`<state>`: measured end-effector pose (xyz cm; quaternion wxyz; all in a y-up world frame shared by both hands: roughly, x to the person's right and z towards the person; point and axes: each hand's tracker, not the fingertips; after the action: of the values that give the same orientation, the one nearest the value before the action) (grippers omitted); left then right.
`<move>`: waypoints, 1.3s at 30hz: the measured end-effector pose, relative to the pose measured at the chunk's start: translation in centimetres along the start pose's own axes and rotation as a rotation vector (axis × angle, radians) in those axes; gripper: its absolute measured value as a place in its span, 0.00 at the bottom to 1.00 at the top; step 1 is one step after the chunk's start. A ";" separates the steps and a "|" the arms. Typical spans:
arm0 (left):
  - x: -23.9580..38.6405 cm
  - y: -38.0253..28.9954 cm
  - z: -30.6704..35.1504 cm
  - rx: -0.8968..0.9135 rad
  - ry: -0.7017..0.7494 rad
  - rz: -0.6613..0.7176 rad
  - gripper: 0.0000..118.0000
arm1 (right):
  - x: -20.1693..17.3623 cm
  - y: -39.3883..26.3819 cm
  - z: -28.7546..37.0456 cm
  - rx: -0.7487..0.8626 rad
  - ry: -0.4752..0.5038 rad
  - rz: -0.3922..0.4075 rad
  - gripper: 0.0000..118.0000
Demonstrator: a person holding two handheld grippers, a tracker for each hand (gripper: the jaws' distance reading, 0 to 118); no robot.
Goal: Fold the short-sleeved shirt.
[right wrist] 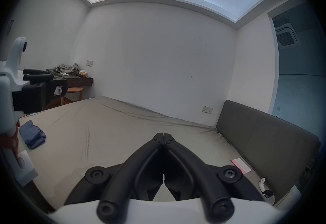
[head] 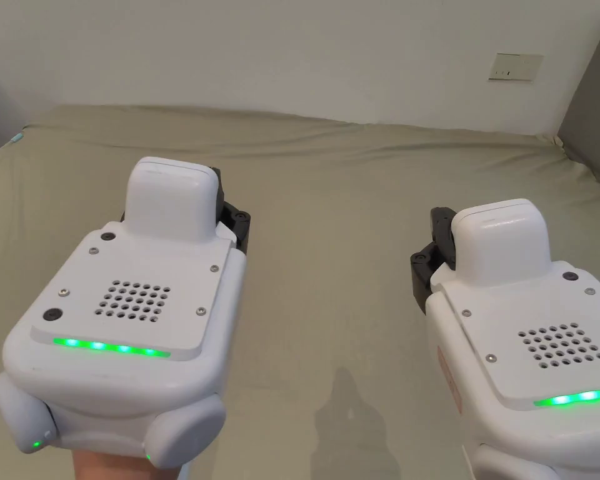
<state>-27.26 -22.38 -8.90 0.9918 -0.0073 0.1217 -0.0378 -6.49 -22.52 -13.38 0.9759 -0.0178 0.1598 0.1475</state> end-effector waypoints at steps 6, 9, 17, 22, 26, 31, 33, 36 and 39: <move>0.0 0.3 0.1 0.009 0.003 -0.016 0.01 | -0.2 -0.3 -0.2 -0.006 0.004 -0.007 0.00; 0.1 0.4 0.1 0.016 0.007 -0.032 0.01 | -0.2 -0.2 -0.2 -0.003 0.005 -0.010 0.00; 0.3 0.3 -0.1 0.010 0.010 -0.046 0.01 | -0.1 -0.2 -0.2 0.003 -0.001 -0.020 0.00; 0.3 0.2 0.0 0.006 0.012 -0.051 0.01 | -0.1 -0.3 -0.3 0.007 -0.004 -0.026 0.00; 0.3 0.1 0.0 0.009 0.024 -0.053 0.01 | 0.0 -0.4 -0.4 0.002 -0.001 -0.039 0.00; 0.1 -0.2 0.0 0.000 0.028 -0.048 0.01 | -0.1 -0.6 -0.5 0.002 -0.001 -0.039 0.00; 0.0 -0.3 -0.2 -0.007 0.025 -0.041 0.01 | -0.1 -0.7 -0.6 0.001 -0.001 -0.037 0.00; -0.3 -0.4 -0.4 -0.008 0.028 -0.030 0.14 | -0.1 -0.7 -0.6 0.006 -0.007 -0.036 0.04; -0.4 -0.3 -0.5 -0.017 0.020 -0.023 0.78 | 0.1 -0.7 -0.7 0.008 0.000 -0.045 0.54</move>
<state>-27.84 -22.63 -9.31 0.9899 -0.0165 0.1321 -0.0485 -6.40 -23.20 -14.11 0.9790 -0.0176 0.1599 0.1250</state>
